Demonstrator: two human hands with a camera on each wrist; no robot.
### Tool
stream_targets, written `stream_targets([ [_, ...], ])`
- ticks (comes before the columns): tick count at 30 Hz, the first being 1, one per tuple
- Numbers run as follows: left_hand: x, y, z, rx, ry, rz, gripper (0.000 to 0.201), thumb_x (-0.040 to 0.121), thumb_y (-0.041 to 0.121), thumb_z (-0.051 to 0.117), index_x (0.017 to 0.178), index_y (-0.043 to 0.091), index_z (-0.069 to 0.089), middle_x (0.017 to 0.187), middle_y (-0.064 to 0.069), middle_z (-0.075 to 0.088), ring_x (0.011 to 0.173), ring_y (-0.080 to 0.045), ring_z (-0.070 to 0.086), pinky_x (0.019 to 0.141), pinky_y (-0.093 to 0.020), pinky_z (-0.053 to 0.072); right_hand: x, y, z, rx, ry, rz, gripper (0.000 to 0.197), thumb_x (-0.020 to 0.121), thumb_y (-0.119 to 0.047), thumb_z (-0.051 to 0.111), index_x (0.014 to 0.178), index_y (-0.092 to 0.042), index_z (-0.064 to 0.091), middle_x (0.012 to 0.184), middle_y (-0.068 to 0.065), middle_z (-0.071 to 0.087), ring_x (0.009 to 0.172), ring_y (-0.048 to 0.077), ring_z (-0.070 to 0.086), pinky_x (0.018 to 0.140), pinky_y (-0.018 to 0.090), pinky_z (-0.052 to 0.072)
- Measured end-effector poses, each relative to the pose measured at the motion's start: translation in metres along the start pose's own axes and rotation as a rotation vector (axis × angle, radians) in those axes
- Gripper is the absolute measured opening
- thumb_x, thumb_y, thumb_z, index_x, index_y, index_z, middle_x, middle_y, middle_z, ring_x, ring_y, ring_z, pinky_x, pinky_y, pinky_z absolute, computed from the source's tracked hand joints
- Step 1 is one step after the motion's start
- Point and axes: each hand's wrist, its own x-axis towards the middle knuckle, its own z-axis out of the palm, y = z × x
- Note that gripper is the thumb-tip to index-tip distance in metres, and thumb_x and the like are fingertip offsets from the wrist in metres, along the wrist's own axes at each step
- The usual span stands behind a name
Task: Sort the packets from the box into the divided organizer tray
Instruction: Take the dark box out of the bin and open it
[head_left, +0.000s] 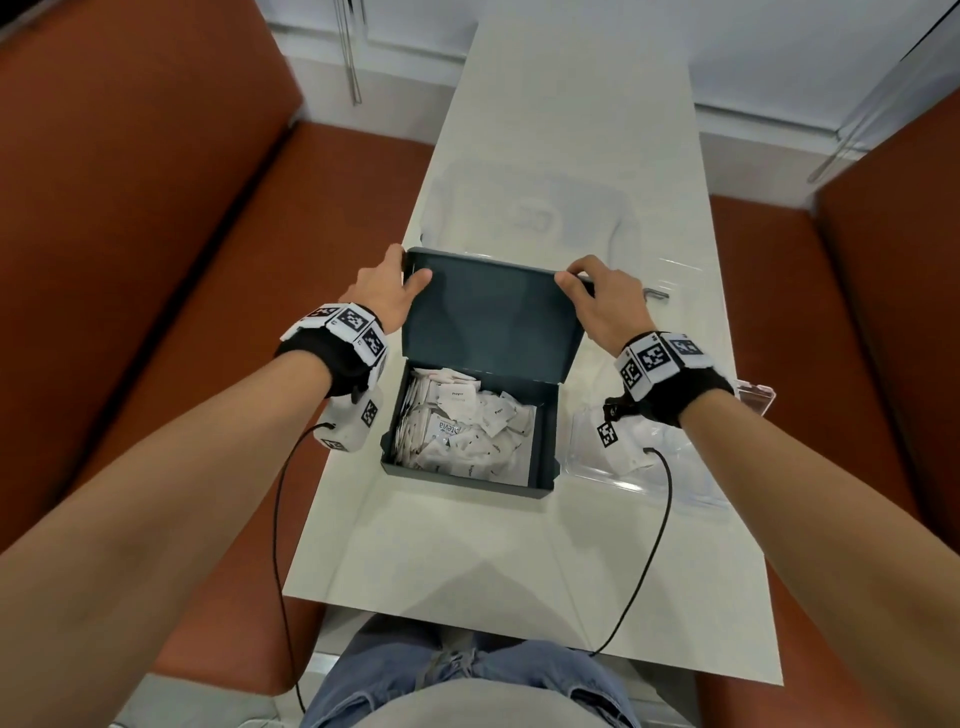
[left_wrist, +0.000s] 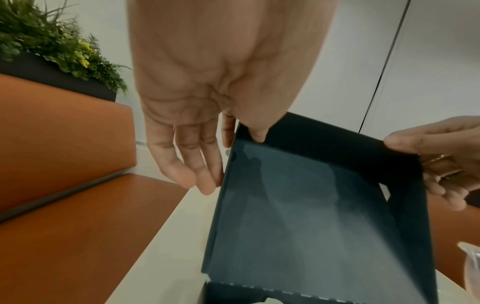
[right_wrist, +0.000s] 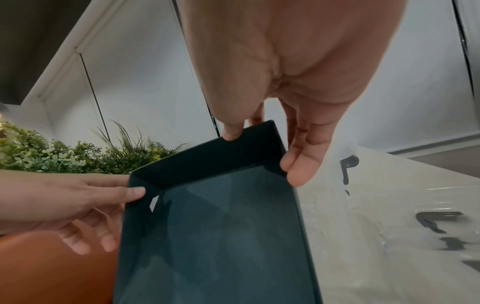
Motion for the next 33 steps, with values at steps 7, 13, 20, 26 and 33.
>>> stream_targets([
  [7,0.002,-0.002,0.007,0.047,0.013,-0.030,0.034,0.096,0.019,0.050,0.127,0.015,0.038,0.115,-0.018,0.058,0.094,-0.039,0.060,0.081,-0.049,0.054,0.000,0.000,-0.004,0.002,-0.019,-0.004,0.034,0.100,-0.037,0.044,0.115,-0.010,0.060,0.080,0.005,0.058,0.077,0.023,0.053,0.075,0.024,0.040],
  [13,-0.001,-0.005,0.008,0.094,0.014,-0.023,0.034,0.094,0.010,0.048,0.126,0.012,0.037,0.114,-0.019,0.057,0.094,-0.040,0.060,0.083,-0.051,0.054,-0.002,0.000,-0.003,-0.030,0.000,-0.060,0.033,0.100,-0.034,0.045,0.116,-0.010,0.061,0.104,0.011,0.069,0.100,0.027,0.059,0.068,0.015,0.026],
  [20,-0.005,-0.008,0.010,0.048,0.039,-0.011,0.031,0.094,0.010,0.048,0.124,0.011,0.042,0.113,-0.021,0.058,0.096,-0.043,0.059,0.084,-0.052,0.053,-0.005,0.004,0.001,-0.022,0.026,-0.078,0.033,0.101,-0.033,0.044,0.116,-0.008,0.061,0.098,0.013,0.069,0.097,0.028,0.059,0.069,0.016,0.027],
  [26,-0.008,-0.009,0.008,0.097,0.040,0.000,0.031,0.093,0.023,0.053,0.121,0.013,0.045,0.108,-0.015,0.060,0.095,-0.040,0.059,0.079,-0.046,0.052,-0.003,0.007,-0.003,-0.070,0.013,-0.062,0.031,0.101,-0.028,0.042,0.116,-0.009,0.061,0.084,0.007,0.064,0.092,0.028,0.058,0.069,0.020,0.027],
  [33,-0.008,-0.012,0.007,0.035,0.037,0.026,0.034,0.093,0.022,0.055,0.124,0.011,0.046,0.108,-0.013,0.063,0.096,-0.037,0.060,0.085,-0.048,0.052,-0.006,0.005,-0.012,-0.102,-0.010,-0.050,0.033,0.098,-0.025,0.046,0.127,-0.011,0.054,0.103,0.015,0.066,0.101,0.028,0.057,0.079,0.024,0.034],
])
